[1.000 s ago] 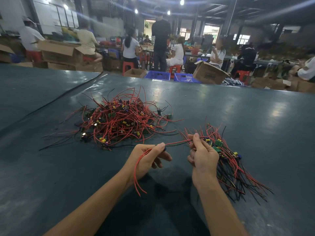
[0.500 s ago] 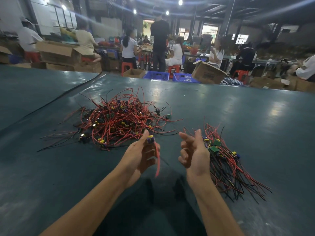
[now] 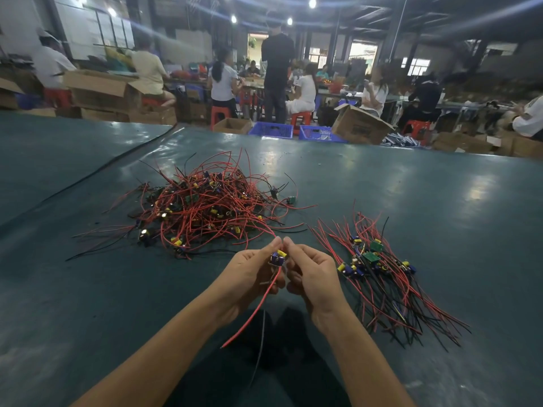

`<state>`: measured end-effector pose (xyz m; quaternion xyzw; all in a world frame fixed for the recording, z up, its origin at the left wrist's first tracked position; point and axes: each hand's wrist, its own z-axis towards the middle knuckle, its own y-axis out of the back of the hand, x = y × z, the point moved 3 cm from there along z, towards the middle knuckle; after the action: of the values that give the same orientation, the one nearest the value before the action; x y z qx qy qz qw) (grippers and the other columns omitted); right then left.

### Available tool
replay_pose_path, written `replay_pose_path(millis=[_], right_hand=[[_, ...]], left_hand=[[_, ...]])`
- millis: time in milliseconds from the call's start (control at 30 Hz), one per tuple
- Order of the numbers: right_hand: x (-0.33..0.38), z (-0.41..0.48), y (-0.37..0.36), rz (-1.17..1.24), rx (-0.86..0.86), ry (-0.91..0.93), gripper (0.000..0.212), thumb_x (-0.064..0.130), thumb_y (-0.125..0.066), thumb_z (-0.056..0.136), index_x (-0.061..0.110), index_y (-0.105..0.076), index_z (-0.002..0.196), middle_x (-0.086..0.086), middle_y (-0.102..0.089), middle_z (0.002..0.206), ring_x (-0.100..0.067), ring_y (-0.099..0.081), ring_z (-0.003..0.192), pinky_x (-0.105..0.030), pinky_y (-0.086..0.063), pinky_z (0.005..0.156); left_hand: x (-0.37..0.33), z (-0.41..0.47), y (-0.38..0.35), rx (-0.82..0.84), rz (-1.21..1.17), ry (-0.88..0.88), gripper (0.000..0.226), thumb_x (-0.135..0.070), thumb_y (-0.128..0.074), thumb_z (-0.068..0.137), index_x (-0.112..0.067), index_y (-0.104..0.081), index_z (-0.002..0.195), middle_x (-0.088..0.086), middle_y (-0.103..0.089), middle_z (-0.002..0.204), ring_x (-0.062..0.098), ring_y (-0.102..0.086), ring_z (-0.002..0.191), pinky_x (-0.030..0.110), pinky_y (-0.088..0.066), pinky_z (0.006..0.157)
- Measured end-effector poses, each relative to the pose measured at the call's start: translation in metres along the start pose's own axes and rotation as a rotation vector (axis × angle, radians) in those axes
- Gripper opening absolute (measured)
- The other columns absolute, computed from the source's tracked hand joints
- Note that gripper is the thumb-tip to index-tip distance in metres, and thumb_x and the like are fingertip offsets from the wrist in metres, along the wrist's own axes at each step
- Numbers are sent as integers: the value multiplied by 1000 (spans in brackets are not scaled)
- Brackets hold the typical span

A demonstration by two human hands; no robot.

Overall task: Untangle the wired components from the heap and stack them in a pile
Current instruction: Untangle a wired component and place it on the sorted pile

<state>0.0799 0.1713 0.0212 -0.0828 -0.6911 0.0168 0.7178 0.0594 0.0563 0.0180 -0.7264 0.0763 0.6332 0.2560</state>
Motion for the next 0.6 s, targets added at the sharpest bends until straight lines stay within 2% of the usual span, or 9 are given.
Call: replay_pose_path(millis=[67, 167, 267, 300, 367, 467, 600], right_hand=[[1, -1, -2, 14, 35, -24, 30, 49, -67, 70, 25, -67, 53, 7, -52, 46, -7, -47, 41, -20, -39, 46], [-1, 0, -2, 91, 5, -71, 22, 41, -73, 69, 21, -72, 62, -3, -62, 60, -12, -53, 50, -26, -44, 53], [-1, 2, 2, 173, -61, -74, 17, 37, -74, 68, 21, -72, 63, -2, -54, 54, -11, -47, 47, -24, -41, 48], [-2, 3, 3, 191, -82, -70, 17, 37, -74, 68, 20, -72, 66, -5, -55, 58, -13, -47, 50, -26, -42, 50], [-2, 3, 4, 211, -126, -62, 18, 37, -75, 69, 19, -72, 70, -12, -59, 72, -18, -51, 59, -29, -44, 56], [-2, 3, 5, 235, -155, -44, 25, 40, -76, 64, 18, -71, 75, -14, -67, 80, -20, -60, 64, -29, -47, 58], [1, 2, 6, 269, -122, 12, 21, 32, -76, 69, 14, -68, 76, -9, -68, 72, -15, -60, 52, -22, -46, 41]], left_hand=[[1, 1, 1, -5, 10, 10, 43, -60, -69, 62, -17, -72, 58, 2, -61, 54, 12, -56, 48, 23, -48, 53], [5, 3, 3, -18, -74, 66, 37, -56, -71, 68, -19, -73, 60, 1, -61, 58, 12, -57, 51, 23, -49, 51], [10, 6, 4, -13, -188, 121, 27, -46, -66, 71, -22, -76, 65, -2, -63, 64, 9, -59, 54, 23, -50, 52], [12, 7, 4, -6, -206, 124, 25, -45, -67, 69, -22, -76, 66, -3, -65, 66, 9, -59, 55, 22, -50, 52], [14, 6, 2, 36, -217, 92, 21, -42, -74, 68, -22, -77, 73, -3, -68, 73, 8, -61, 58, 22, -49, 53], [14, 1, -2, 95, -201, 2, 24, -32, -86, 66, -25, -76, 87, -2, -72, 86, 7, -63, 65, 21, -50, 58], [11, -5, -8, 97, -114, -131, 22, -34, -84, 66, -31, -74, 85, 0, -69, 85, 9, -61, 65, 21, -48, 58]])
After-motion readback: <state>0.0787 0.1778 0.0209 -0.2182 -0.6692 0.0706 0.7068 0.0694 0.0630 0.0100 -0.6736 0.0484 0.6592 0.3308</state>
